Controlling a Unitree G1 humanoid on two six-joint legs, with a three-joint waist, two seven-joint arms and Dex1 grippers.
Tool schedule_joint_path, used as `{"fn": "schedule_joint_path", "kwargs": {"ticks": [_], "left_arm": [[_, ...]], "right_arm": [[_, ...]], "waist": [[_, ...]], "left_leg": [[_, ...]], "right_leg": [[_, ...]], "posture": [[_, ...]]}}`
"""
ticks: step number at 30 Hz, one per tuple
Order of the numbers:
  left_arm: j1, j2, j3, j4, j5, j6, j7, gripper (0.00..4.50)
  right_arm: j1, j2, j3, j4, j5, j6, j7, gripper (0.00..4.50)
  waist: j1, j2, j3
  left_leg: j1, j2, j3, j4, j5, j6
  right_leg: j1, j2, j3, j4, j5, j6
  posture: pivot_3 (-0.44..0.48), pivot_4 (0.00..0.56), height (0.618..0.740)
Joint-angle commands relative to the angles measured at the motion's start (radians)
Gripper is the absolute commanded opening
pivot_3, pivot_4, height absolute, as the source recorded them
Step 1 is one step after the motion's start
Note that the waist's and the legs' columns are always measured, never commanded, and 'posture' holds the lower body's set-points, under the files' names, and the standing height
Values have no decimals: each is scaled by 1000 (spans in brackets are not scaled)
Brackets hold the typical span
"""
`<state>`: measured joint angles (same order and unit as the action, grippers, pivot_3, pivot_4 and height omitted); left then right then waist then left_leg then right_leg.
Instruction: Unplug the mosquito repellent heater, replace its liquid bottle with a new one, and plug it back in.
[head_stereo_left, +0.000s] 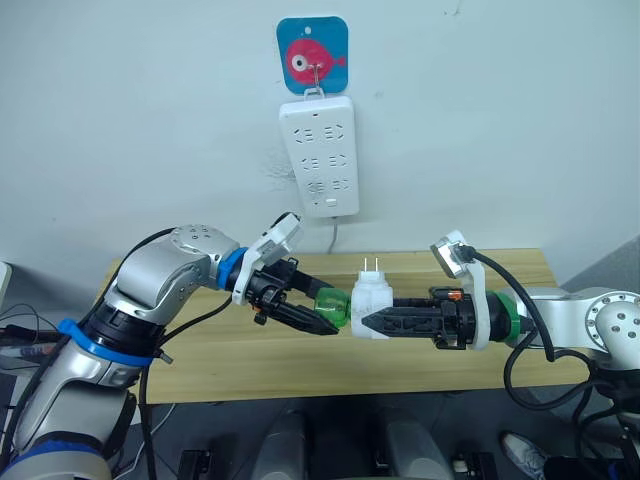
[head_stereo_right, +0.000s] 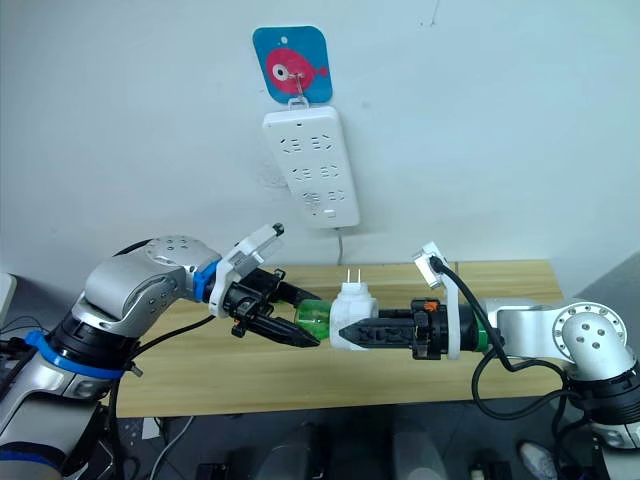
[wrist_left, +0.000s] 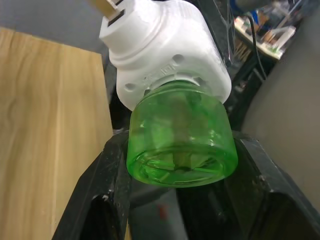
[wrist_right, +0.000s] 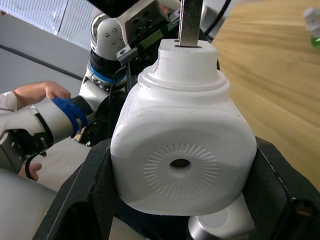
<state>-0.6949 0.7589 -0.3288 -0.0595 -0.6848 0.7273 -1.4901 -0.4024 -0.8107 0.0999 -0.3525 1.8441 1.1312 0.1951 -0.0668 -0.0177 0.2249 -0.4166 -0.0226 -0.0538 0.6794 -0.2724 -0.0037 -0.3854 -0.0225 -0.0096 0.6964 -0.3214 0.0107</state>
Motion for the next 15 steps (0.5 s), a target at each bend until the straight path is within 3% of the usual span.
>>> {"fn": "schedule_joint_path", "kwargs": {"ticks": [1, 6, 8, 12, 15], "left_arm": [[5, -17, 33, 12, 66, -113, -8, 2597], [132, -83, 83, -6, 239, -529, 44, 4110], [175, -100, 99, 1, 290, -672, 52, 4144], [292, -193, 185, 107, 406, -1169, 152, 4144], [307, -230, 208, 176, 449, -1357, 198, 4144]], "right_arm": [[15, -24, -38, -11, -5, -10, -3, 3006], [32, -28, -49, -7, 9, -28, -17, 3006], [36, -29, -53, -5, 11, -30, -20, 3006], [42, -25, -63, -1, 9, -35, -24, 3006], [41, -22, -63, 1, 9, -37, -26, 3006]], "waist": [[0, 0, 0], [0, 0, 0], [1, 0, 0], [8, 0, 0], [10, 0, 0]], "left_leg": [[0, 0, 0, 0, 0, 0], [0, 0, 0, -1, 0, 0], [0, 1, 0, -1, 0, 0], [0, 1, 1, 0, 0, 0], [0, 1, 1, 0, 0, 0]], "right_leg": [[0, 0, 0, 0, 0, 0], [0, 0, 0, -1, 0, 0], [0, -1, 0, -2, 0, 0], [0, -1, 0, -1, 0, 0], [0, -1, 0, -1, 0, 0]], "posture": [[-131, 215, 740], [-136, 215, 740], [-136, 215, 740], [-135, 214, 740], [-135, 214, 740]]}}
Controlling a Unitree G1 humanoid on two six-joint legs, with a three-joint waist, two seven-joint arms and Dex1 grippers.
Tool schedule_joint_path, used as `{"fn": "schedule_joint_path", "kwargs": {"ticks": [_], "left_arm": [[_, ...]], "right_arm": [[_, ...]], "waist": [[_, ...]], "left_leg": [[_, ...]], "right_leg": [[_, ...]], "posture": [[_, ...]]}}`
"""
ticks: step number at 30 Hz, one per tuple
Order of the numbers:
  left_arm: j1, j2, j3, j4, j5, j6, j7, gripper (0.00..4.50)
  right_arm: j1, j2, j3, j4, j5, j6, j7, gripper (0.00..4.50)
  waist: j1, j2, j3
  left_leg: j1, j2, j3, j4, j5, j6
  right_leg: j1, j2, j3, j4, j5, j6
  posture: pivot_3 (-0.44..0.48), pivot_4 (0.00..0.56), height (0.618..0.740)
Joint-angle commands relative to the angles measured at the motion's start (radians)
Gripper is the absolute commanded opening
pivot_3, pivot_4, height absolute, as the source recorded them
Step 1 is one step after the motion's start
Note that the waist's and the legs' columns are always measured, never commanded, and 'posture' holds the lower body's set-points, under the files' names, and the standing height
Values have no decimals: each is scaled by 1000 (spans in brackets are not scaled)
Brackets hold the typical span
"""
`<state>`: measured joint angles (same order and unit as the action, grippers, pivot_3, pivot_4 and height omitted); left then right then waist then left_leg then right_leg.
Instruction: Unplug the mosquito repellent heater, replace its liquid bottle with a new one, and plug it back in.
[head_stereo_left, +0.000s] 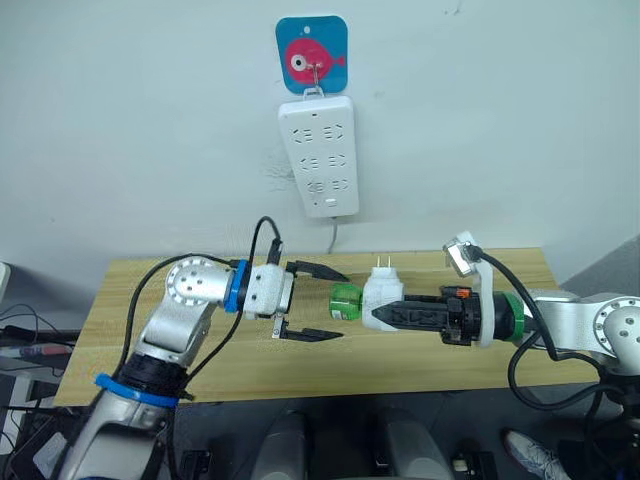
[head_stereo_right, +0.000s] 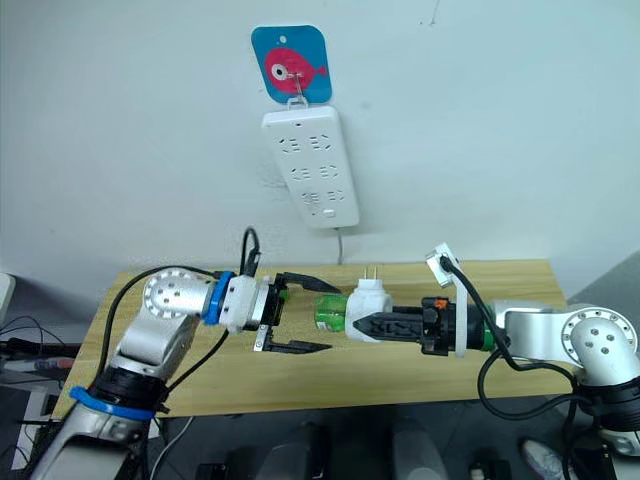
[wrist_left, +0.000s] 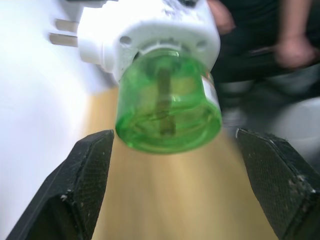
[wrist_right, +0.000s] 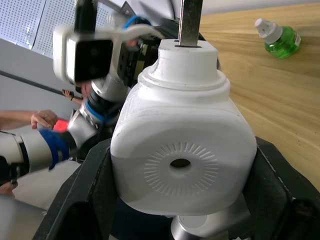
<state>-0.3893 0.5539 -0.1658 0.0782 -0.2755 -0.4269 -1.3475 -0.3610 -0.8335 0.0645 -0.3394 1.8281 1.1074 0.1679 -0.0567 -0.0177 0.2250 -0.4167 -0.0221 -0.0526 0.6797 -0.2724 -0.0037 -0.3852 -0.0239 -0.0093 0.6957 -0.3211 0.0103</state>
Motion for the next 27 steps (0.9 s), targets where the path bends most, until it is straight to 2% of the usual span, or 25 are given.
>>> {"fn": "schedule_joint_path", "kwargs": {"ticks": [1, 7, 13, 16, 20, 21, 24, 27], "left_arm": [[3, -39, 52, 54, 44, -250, 76, 4144], [6, -69, 29, 73, 60, -360, 149, 4144], [11, -63, -17, 33, 25, -345, 158, 4144], [24, -50, -34, 24, 18, -342, 155, 3581], [28, -40, -46, 31, 32, -329, 164, 2385], [27, -39, -46, 30, 34, -323, 169, 2241], [17, -26, -52, 9, 8, -275, 155, 2243], [5, 45, -109, -63, -65, -95, 42, 2243]], "right_arm": [[-1, 1, -27, -12, 26, -14, 0, 3006], [-9, -3, -27, -6, 31, -10, 1, 3006], [-15, -5, -26, -2, 33, -6, -1, 3006], [-14, -5, -27, -3, 34, -8, -3, 3006], [-12, -2, -26, -7, 38, -10, -10, 3006], [-12, -1, -27, -7, 39, -10, -12, 3006], [-10, 1, -28, -10, 41, -9, -16, 3006], [-10, -1, -29, -13, 36, -5, -10, 3006]], "waist": [[0, 0, 0], [0, 0, 0], [-1, 0, 0], [-1, 0, 0], [-1, 0, 0], [-1, 0, 0], [-1, 0, 0], [-2, 0, 0]], "left_leg": [[0, 0, 0, 0, 0, 0], [0, 0, 0, 0, 0, 0], [0, 0, 0, 0, 0, 0], [0, 0, 0, 0, 0, 0], [0, 0, 0, 0, 0, 0], [0, 0, 0, 0, 0, 0], [0, 0, 0, 0, 0, 0], [0, 0, 0, 0, 0, 0]], "right_leg": [[0, 0, 0, 0, 0, 0], [0, 0, 0, 0, 0, 0], [0, 0, 0, 1, 0, 0], [0, 0, 0, 1, 0, 0], [0, 0, 0, 1, 0, 0], [0, 0, 0, 1, 0, 0], [0, 0, 0, 1, 0, 0], [0, 0, -1, 1, 0, 0]], "posture": [[-135, 214, 740], [-131, 217, 740], [-134, 218, 740], [-136, 219, 740], [-138, 220, 740], [-138, 220, 740], [-138, 222, 740], [-124, 221, 740]]}}
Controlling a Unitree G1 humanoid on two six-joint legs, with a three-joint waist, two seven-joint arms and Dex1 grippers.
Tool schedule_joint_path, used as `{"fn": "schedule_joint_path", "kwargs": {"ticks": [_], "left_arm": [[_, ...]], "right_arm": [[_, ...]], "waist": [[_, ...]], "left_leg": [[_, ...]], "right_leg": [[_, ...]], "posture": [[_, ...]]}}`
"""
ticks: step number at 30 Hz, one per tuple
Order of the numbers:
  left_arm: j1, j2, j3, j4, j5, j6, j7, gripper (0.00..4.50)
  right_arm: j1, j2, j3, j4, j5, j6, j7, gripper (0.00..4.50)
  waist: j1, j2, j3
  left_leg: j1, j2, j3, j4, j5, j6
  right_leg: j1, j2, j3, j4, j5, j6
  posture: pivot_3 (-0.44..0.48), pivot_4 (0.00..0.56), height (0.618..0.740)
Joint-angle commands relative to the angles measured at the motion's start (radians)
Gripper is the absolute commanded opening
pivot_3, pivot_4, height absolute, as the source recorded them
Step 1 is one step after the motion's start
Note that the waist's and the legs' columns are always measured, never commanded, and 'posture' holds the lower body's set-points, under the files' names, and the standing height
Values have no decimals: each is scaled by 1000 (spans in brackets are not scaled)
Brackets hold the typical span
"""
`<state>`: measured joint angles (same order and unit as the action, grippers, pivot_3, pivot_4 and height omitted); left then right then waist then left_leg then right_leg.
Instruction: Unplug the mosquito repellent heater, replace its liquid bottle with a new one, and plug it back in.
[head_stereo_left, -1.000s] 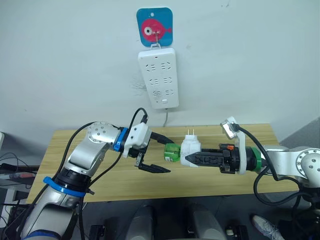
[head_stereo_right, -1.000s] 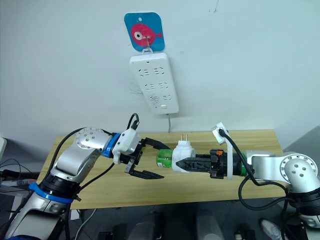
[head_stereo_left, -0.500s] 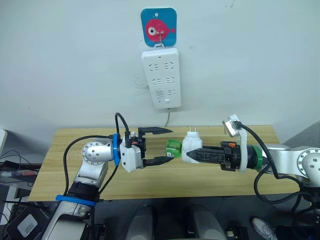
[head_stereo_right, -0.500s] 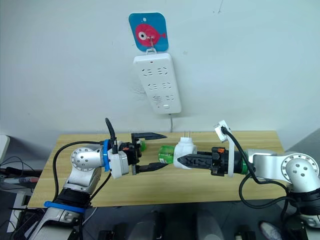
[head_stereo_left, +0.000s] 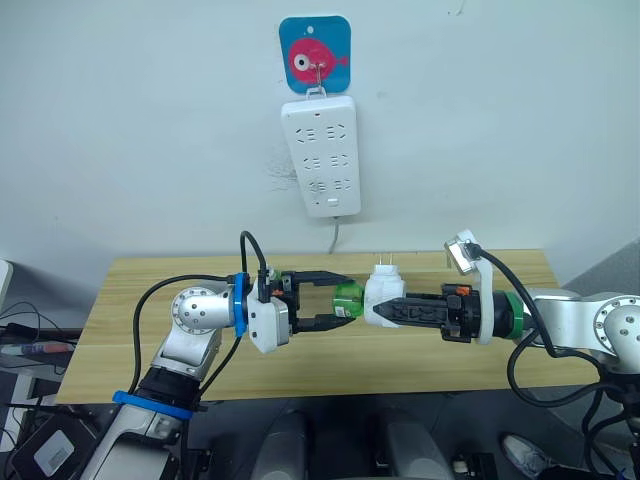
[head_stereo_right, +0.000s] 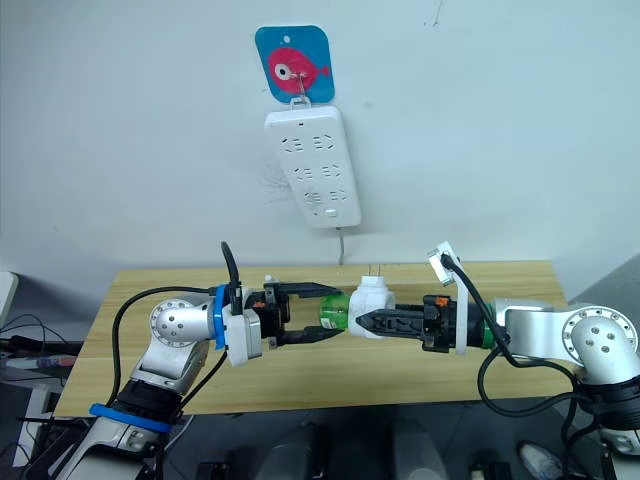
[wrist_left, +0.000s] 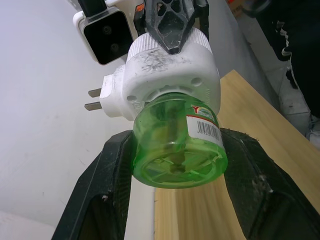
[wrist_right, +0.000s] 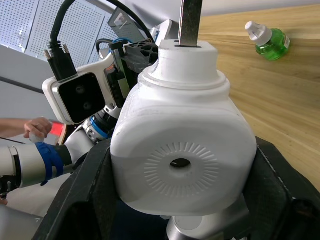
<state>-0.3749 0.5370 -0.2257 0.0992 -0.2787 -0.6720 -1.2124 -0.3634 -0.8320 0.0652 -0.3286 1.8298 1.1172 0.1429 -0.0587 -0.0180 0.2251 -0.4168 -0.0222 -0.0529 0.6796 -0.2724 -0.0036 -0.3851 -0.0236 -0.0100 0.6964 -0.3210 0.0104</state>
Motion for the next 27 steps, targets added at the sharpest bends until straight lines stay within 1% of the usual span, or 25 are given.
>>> {"fn": "schedule_joint_path", "kwargs": {"ticks": [1, 3, 5, 8, 10, 12, 13, 16, 17, 19, 23, 25, 27], "left_arm": [[-24, 102, -73, -122, -91, 334, -107, 2243], [-78, 173, -103, -183, -198, 745, -92, 2243], [-152, 218, -113, -196, -334, 1065, -106, 2243], [-235, 237, -112, -174, -402, 1249, -170, 2243], [-283, 221, -105, -155, -412, 1321, -176, 2243], [-299, 209, -95, -152, -405, 1339, -185, 2243], [-296, 196, -79, -148, -400, 1330, -177, 2243], [-265, 169, -56, -144, -326, 1204, -160, 2243], [-247, 165, -58, -148, -278, 1127, -157, 2959], [-201, 158, -55, -160, -193, 971, -151, 3505], [-107, 126, -15, -165, -109, 755, -109, 3537], [-54, 94, 11, -144, -56, 573, -81, 3537], [-18, 62, 29, -129, -28, 462, -53, 3537]], "right_arm": [[-9, -4, -30, -25, 31, -8, 23, 3006], [-10, -10, -29, -29, 29, 5, 40, 3006], [-10, -14, -27, -32, 28, 15, 50, 3006], [-11, -15, -25, -34, 27, 19, 56, 3006], [-8, -14, -24, -37, 27, 18, 57, 3006], [-4, -14, -23, -41, 30, 15, 54, 3006], [0, -15, -23, -44, 33, 12, 52, 3006], [8, -16, -24, -47, 41, 5, 44, 3006], [11, -16, -24, -48, 45, 1, 40, 3006], [16, -17, -28, -46, 55, -7, 31, 3006], [25, -24, -31, -48, 64, -12, 27, 3006], [27, -25, -31, -49, 68, -15, 24, 3006], [29, -26, -31, -50, 69, -17, 23, 3006]], "waist": [[-1, 0, 0], [-1, 0, 0], [0, 0, 0], [-6, 0, 0], [-8, 0, 0], [-8, 0, 1], [-11, 0, 1], [-13, 0, 1], [-13, -1, 1], [-14, 0, 1], [-13, -1, 2], [-13, -1, 2], [-9, -1, 2]], "left_leg": [[0, 0, 0, 0, 0, 0], [0, 0, 0, 0, 0, 0], [0, 0, -1, 0, 0, 0], [0, 0, -1, 0, 0, 0], [0, 0, -1, 0, 0, 0], [0, 0, -1, 0, 0, 0], [0, 0, -1, 0, 0, 0], [0, 0, -1, -1, 0, 0], [0, 0, -1, -1, 0, 0], [0, 0, -1, -1, 0, 0], [0, 0, 0, -1, 0, 0], [0, 0, 0, 0, 0, 0], [0, 0, 0, 0, 0, 0]], "right_leg": [[0, 0, 0, 0, 0, 0], [0, 0, 0, 0, 0, 0], [0, 0, 0, 0, 0, 0], [0, 1, 0, 0, 0, 0], [0, 1, 0, 0, 0, 0], [0, 1, 0, 0, 0, 0], [0, 1, 0, 0, 0, 0], [0, 1, 0, 0, 0, 0], [0, 1, 0, -1, 0, 0], [0, 1, 1, -1, 0, 0], [0, 0, 1, -1, 0, 0], [0, 0, 1, -1, 0, 0], [0, 0, 1, -1, 0, 0]], "posture": [[-122, 221, 740], [-117, 219, 740], [-118, 221, 740], [-118, 221, 740], [-125, 221, 740], [-128, 221, 740], [-128, 221, 740], [-129, 222, 740], [-131, 222, 740], [-132, 224, 740], [-134, 226, 740], [-133, 226, 740], [-132, 225, 740]]}}
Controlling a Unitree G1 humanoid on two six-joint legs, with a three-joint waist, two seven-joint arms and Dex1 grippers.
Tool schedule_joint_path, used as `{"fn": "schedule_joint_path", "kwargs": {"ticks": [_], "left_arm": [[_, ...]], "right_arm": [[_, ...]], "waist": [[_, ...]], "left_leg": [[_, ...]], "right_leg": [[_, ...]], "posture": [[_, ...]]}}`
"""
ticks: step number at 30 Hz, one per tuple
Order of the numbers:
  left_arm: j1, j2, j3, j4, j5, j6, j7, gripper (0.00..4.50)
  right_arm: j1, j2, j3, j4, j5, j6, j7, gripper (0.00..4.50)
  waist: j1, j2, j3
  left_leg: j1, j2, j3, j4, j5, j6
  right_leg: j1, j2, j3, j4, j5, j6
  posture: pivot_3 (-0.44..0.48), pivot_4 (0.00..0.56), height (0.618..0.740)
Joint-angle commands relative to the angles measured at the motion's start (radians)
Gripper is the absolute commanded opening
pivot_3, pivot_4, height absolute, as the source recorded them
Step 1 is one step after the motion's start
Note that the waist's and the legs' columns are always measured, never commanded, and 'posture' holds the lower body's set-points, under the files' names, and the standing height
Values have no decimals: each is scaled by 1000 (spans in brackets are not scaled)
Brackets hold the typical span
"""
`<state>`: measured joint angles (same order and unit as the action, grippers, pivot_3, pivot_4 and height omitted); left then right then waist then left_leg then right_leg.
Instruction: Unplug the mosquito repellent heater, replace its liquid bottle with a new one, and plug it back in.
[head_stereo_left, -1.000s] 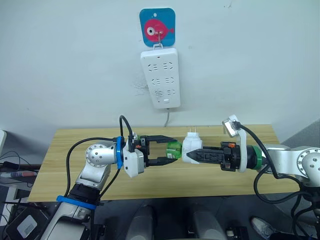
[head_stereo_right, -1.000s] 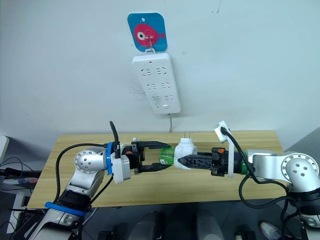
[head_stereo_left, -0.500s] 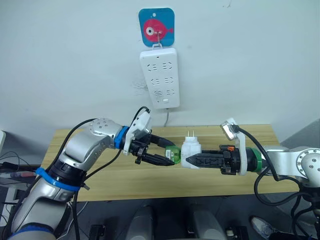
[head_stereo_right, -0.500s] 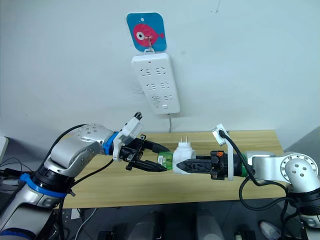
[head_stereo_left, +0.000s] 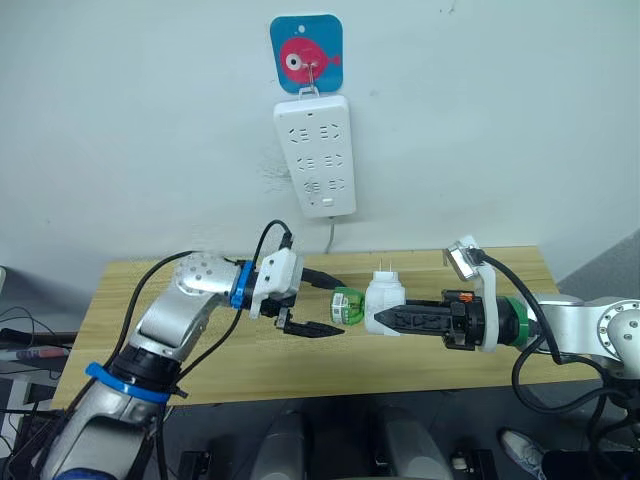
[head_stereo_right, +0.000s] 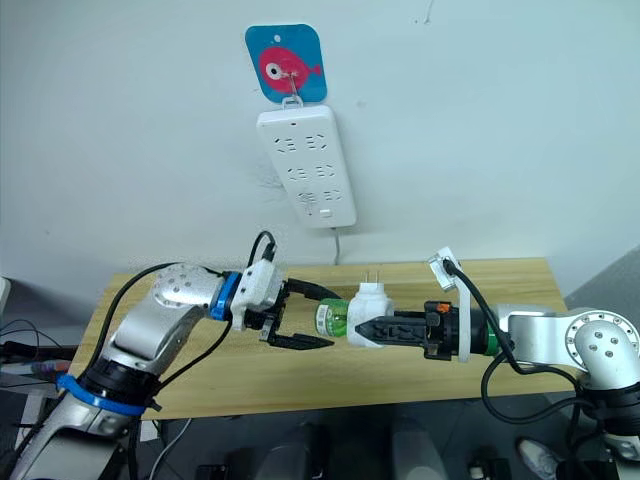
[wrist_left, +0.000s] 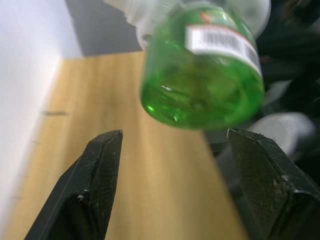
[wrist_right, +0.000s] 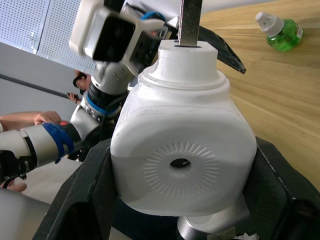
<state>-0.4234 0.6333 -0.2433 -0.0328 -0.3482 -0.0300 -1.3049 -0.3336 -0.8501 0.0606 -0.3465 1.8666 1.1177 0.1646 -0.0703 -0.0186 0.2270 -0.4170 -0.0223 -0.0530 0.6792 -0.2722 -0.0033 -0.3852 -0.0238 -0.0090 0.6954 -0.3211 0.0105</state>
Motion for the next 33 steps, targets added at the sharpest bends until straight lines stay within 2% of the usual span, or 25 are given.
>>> {"fn": "schedule_joint_path", "kwargs": {"ticks": [1, 3, 7, 14, 23, 26, 28, 29, 33], "left_arm": [[44, -60, 59, 17, 53, -266, 55, 3537], [59, -102, 82, 49, 71, -420, 76, 3537], [72, -134, 94, 101, 76, -566, 87, 3537], [74, -147, 61, 98, 69, -626, 87, 3537], [97, -138, 35, 68, 59, -623, 82, 3537], [89, -146, 38, 65, 55, -611, 93, 2941], [81, -149, 37, 58, 50, -603, 101, 2363], [79, -149, 37, 54, 48, -598, 105, 2244], [78, -128, 36, 15, 24, -550, 89, 2240]], "right_arm": [[-2, -7, -25, -31, 33, -19, 1, 3006], [-4, -6, -24, -30, 32, -20, 0, 3006], [-6, -8, -23, -29, 32, -22, 0, 3006], [-8, -12, -23, -28, 36, -22, 1, 3006], [-8, -13, -20, -31, 38, -23, -4, 3006], [-9, -12, -20, -31, 39, -23, -5, 3006], [-8, -13, -20, -32, 39, -22, -5, 3006], [-8, -13, -20, -32, 39, -22, -6, 3006], [-6, -15, -20, -34, 36, -23, -7, 3006]], "waist": [[5, 0, 0], [11, 0, 0], [13, 0, 0], [13, 0, 0], [11, 0, 0], [12, 0, 0], [12, 0, 0], [12, 0, 0], [12, 0, 0]], "left_leg": [[0, 0, 0, 0, 0, 0], [0, 0, 0, 0, 0, 0], [0, 0, 0, 0, 0, 0], [0, 0, 0, 0, 0, 0], [0, 0, 0, 0, 0, 0], [0, 0, 0, 0, 0, 0], [0, 0, 0, 0, 0, 0], [0, 0, 0, 0, 0, 0], [0, 0, 0, 0, 0, 0]], "right_leg": [[0, 0, 0, 0, 0, 0], [0, 0, 0, 0, 0, 0], [0, 0, 0, 0, 0, 0], [0, 0, 0, 0, 0, 0], [0, 0, -1, 1, 0, 0], [0, 0, -1, 1, 0, 0], [0, 0, -1, 1, 0, 0], [0, 0, -1, 1, 0, 0], [0, 0, -1, 1, 0, 0]], "posture": [[-133, 225, 740], [-133, 225, 740], [-136, 224, 740], [-136, 220, 740], [-135, 219, 740], [-134, 219, 740], [-134, 219, 740], [-134, 219, 740], [-133, 222, 740]]}}
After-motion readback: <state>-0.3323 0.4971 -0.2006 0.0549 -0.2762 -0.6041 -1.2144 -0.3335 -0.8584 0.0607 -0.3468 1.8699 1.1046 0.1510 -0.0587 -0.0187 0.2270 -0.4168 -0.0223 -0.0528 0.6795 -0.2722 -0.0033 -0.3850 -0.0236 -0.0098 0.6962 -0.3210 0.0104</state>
